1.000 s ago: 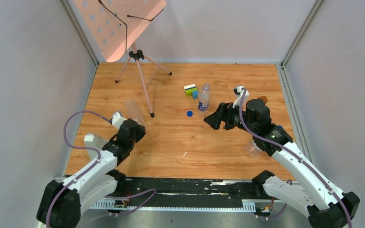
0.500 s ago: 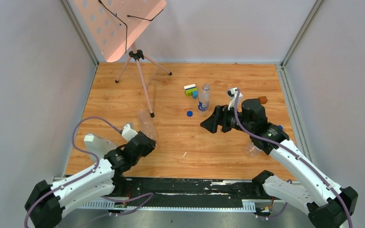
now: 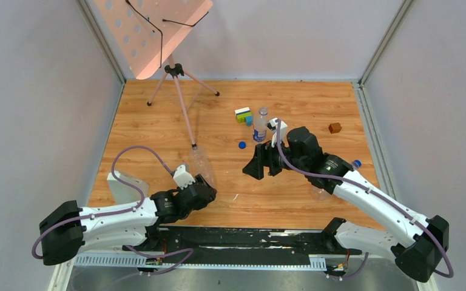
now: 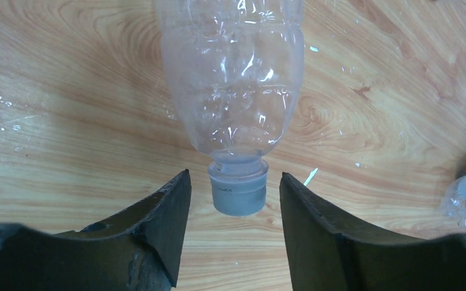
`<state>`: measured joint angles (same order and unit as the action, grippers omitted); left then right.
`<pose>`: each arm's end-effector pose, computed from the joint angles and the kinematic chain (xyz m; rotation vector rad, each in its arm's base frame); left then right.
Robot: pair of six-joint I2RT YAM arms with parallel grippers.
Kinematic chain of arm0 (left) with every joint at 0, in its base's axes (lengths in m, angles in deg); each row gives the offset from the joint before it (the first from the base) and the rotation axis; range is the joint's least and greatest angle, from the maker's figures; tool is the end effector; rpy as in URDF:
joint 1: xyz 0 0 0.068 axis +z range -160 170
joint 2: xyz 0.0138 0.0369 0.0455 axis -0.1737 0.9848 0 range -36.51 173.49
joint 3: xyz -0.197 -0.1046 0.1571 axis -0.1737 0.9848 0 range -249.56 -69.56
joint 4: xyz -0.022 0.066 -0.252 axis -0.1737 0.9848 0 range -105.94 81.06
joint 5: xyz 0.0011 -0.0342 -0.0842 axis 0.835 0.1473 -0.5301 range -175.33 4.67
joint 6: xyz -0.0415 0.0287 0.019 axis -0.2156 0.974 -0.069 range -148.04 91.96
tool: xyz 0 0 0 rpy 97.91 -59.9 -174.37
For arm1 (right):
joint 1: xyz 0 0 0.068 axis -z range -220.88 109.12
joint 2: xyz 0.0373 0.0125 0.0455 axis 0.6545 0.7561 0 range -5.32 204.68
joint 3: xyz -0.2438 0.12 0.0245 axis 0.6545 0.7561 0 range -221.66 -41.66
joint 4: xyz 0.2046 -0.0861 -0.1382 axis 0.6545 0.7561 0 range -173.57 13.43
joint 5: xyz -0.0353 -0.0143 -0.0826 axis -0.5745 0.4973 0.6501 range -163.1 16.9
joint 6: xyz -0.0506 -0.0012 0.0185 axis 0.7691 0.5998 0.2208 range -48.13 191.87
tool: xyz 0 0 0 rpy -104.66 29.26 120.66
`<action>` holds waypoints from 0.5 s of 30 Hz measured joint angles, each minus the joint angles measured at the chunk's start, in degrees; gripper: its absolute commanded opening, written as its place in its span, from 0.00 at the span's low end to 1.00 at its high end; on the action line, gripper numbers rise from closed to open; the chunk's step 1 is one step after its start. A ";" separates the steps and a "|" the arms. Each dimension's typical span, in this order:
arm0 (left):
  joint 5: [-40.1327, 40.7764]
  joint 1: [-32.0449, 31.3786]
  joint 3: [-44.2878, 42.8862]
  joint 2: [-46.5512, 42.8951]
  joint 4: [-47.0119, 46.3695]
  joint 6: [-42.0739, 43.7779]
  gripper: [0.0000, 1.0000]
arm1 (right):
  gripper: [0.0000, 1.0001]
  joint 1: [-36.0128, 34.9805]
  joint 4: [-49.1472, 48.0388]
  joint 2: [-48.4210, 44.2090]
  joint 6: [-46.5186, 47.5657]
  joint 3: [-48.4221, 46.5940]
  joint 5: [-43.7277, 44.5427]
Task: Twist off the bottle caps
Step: Move the plastic bottle to the center of the board.
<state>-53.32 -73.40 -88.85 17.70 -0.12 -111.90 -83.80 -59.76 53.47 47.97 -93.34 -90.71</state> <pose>0.0916 -0.1406 0.1560 -0.6558 2.2760 -0.6159 0.1585 0.1620 0.3131 -0.5651 2.1817 0.9907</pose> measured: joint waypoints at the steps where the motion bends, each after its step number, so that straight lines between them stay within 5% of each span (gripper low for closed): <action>1: 0.04 0.00 0.00 -0.04 0.00 0.22 0.73 | 0.77 -0.74 0.11 0.48 0.09 -0.33 0.70; 15: 7.56 0.00 -2.69 -13.62 11.54 8.76 0.96 | 0.80 -10.47 0.11 10.54 1.64 -5.84 11.58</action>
<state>-45.76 -73.40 -91.54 4.08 11.42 -103.13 -94.27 -59.65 64.00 49.61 -99.18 -79.13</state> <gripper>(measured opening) 0.905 0.785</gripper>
